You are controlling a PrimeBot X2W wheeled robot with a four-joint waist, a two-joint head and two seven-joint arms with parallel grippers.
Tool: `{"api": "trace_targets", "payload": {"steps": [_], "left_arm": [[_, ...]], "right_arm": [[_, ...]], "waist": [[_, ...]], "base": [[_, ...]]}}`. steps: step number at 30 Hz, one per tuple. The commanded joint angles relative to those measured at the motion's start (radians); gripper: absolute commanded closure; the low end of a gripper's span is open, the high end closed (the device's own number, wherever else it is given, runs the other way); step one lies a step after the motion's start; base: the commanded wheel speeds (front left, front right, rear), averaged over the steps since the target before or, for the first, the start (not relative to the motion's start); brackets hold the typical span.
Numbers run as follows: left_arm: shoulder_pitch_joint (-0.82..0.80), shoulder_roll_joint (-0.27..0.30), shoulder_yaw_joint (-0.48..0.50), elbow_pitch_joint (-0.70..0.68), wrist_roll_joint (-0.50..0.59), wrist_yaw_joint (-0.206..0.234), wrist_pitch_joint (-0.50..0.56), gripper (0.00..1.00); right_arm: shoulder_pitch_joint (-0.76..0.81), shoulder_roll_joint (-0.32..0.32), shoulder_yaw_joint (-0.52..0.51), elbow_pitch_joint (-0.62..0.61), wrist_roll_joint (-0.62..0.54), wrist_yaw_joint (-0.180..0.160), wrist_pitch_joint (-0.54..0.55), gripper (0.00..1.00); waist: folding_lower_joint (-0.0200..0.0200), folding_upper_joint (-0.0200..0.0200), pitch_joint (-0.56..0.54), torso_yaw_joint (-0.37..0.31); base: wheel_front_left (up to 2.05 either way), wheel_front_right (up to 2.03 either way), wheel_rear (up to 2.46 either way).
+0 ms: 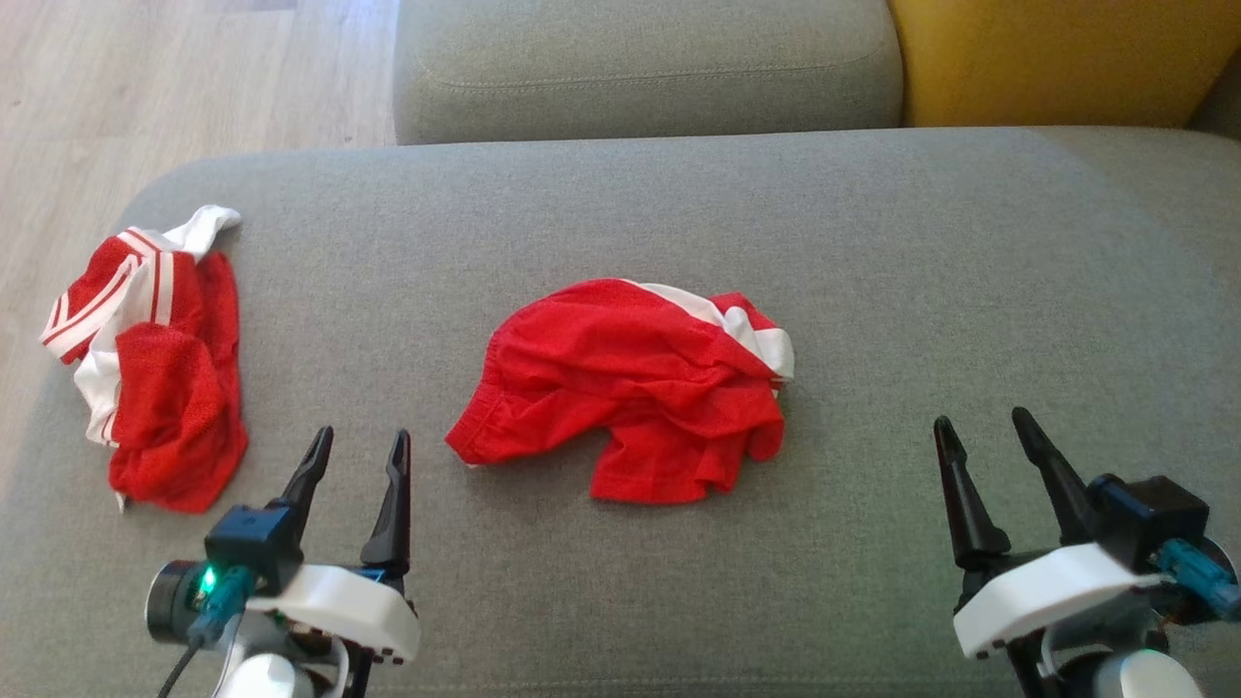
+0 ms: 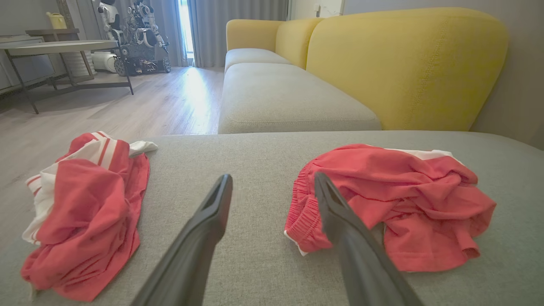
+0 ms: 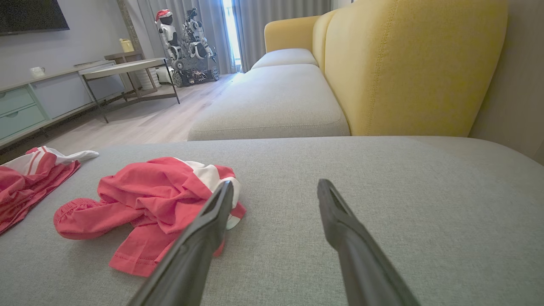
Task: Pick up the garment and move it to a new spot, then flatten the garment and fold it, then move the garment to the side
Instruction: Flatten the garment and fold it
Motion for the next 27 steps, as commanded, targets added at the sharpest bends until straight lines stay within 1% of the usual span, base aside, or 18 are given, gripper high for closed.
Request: {"api": "trace_targets", "payload": {"steps": [1, 27], "left_arm": [[-0.039, 0.018, 0.036, -0.036, -0.005, 0.008, 0.002, 0.0], [-0.056, 0.027, 0.018, -0.044, -0.015, 0.019, 0.001, 0.0]], "right_arm": [[-0.029, -0.007, 0.026, -0.043, 0.0, 0.003, 0.0, 0.0], [-0.036, -0.002, 0.01, -0.044, 0.0, 0.003, 0.008, 0.0]], "waist": [[0.0, 0.0, 0.001, 0.0], [0.0, 0.0, 0.027, 0.009]], "base": [[0.0, 0.0, 0.0], [0.0, 0.0, 0.0]]}}
